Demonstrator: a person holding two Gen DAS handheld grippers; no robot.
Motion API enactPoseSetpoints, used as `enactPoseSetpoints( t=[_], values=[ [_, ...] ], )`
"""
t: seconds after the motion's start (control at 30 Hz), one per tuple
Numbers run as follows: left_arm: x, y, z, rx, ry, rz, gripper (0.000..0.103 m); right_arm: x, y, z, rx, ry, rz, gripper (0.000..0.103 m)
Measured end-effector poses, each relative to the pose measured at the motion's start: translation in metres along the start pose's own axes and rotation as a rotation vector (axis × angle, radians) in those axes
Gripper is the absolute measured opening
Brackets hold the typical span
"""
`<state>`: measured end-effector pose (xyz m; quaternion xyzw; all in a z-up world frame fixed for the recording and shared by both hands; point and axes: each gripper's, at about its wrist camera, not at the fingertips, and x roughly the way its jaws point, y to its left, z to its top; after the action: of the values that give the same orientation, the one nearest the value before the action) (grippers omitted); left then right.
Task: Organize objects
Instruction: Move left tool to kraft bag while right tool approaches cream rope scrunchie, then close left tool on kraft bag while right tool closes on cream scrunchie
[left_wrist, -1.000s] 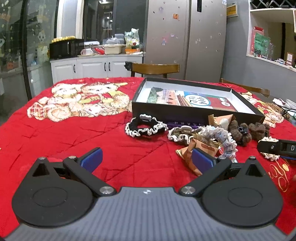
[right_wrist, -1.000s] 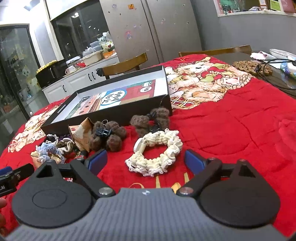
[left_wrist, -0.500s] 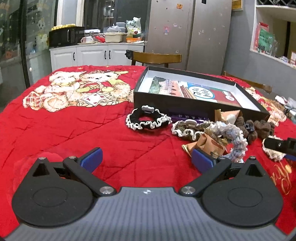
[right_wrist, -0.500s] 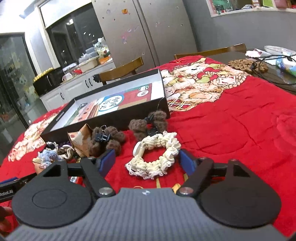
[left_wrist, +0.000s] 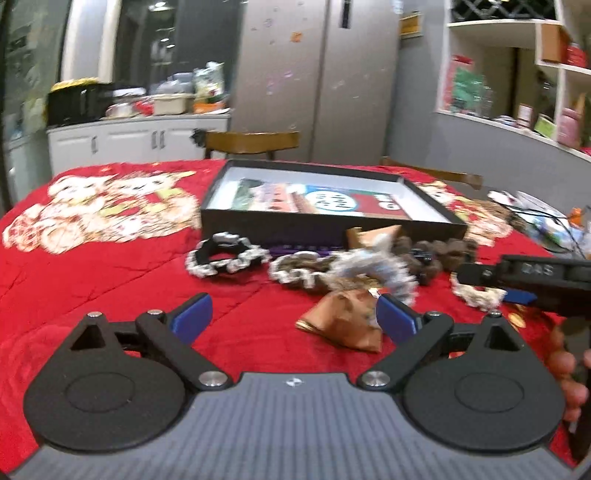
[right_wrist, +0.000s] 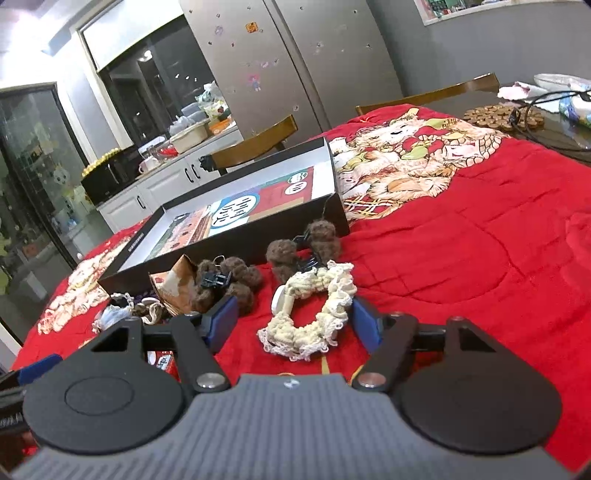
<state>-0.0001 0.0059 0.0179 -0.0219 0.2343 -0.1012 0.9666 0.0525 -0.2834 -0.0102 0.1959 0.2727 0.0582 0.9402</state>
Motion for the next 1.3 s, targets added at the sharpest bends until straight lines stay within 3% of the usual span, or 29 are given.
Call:
enactPoseSetpoints(
  t=[0.13, 0.2, 0.27, 0.33, 0.5, 0.6, 0.63, 0.93, 0.97, 1.3],
  values=[
    [0.007, -0.011, 0.001, 0.03, 0.032, 0.004, 0.097, 0.001, 0.002, 0.0, -0.008, 0.001, -0.008, 0.068],
    [0.01, -0.013, 0.001, 0.031, 0.044, 0.005, 0.094, 0.002, 0.005, 0.0, -0.023, 0.008, -0.025, 0.06],
    [0.015, -0.016, 0.001, 0.036, 0.064, 0.017, 0.067, 0.003, 0.007, 0.0, -0.037, 0.015, -0.037, 0.046],
    [0.02, -0.017, 0.0, 0.025, 0.089, -0.003, 0.053, 0.004, 0.006, -0.001, -0.029, 0.021, -0.02, 0.036],
    [0.024, -0.02, 0.0, 0.035, 0.087, 0.01, 0.05, 0.004, 0.005, -0.001, -0.03, 0.022, -0.002, 0.016],
    [0.022, -0.019, 0.0, 0.029, 0.082, 0.013, 0.049, 0.003, 0.006, -0.001, -0.031, 0.018, 0.004, 0.014],
    [0.021, -0.018, -0.001, 0.026, 0.078, 0.016, 0.04, 0.003, 0.005, -0.001, -0.028, 0.013, 0.006, 0.013],
    [0.012, -0.022, -0.003, 0.027, 0.066, 0.063, 0.034, -0.012, 0.012, -0.004, -0.058, -0.044, -0.002, 0.012],
    [0.01, -0.022, -0.003, 0.026, 0.066, 0.064, 0.03, -0.014, 0.013, -0.005, -0.055, -0.045, 0.003, 0.012],
    [-0.004, -0.018, -0.009, -0.018, 0.069, 0.078, 0.025, -0.036, 0.021, -0.009, -0.045, -0.068, 0.06, 0.012]
  ],
)
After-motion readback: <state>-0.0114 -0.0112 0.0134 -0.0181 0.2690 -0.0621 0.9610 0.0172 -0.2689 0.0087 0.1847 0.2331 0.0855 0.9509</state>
